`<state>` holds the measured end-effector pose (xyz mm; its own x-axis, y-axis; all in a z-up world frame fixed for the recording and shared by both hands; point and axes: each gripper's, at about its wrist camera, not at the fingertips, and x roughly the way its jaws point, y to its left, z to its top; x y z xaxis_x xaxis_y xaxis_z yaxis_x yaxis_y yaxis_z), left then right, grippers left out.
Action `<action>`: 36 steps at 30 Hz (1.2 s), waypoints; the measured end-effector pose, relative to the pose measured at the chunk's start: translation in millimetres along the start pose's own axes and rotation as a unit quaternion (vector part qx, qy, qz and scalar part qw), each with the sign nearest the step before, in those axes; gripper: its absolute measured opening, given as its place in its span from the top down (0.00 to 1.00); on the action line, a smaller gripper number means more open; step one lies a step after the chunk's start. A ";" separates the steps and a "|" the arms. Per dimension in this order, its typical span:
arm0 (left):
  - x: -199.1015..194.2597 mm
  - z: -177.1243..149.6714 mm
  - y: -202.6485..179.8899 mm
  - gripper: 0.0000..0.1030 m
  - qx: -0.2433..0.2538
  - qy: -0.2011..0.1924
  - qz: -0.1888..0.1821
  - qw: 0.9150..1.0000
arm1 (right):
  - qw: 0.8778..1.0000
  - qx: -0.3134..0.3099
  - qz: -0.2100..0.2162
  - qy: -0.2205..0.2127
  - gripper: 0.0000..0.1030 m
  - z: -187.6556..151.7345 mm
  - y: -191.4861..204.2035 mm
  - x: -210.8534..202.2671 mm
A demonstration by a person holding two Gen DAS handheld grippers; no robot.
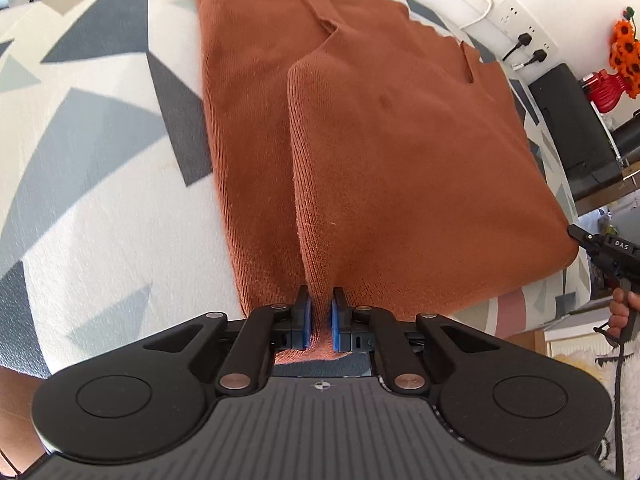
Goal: Fold clothes
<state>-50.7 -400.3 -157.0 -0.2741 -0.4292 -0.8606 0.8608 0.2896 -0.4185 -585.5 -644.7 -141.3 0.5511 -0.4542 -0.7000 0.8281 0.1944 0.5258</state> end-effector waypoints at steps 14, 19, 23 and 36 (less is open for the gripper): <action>-21.3 -13.0 -5.2 0.32 -0.004 -0.040 0.106 0.994 | 0.997 -0.050 -0.056 -0.031 0.50 -10.8 23.8 -6.2; -8.1 -11.3 -9.2 0.27 -0.016 -0.025 0.123 0.992 | 0.990 -0.100 -0.100 -0.007 0.40 -17.9 39.4 10.7; -2.3 -7.3 -18.0 0.24 0.005 -0.018 0.136 0.991 | 0.986 -0.104 -0.131 0.006 0.39 -29.7 41.0 23.4; 13.3 12.5 -27.4 0.08 0.000 -0.007 0.164 0.987 | 0.973 -0.156 -0.170 -0.017 0.27 -56.4 56.6 34.2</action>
<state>-72.6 -424.7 -153.3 0.0241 -0.3238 -0.9458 0.9022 0.4146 -0.1190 -513.9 -600.2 -162.8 0.2401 -0.5663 -0.7884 0.9559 0.2795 0.0903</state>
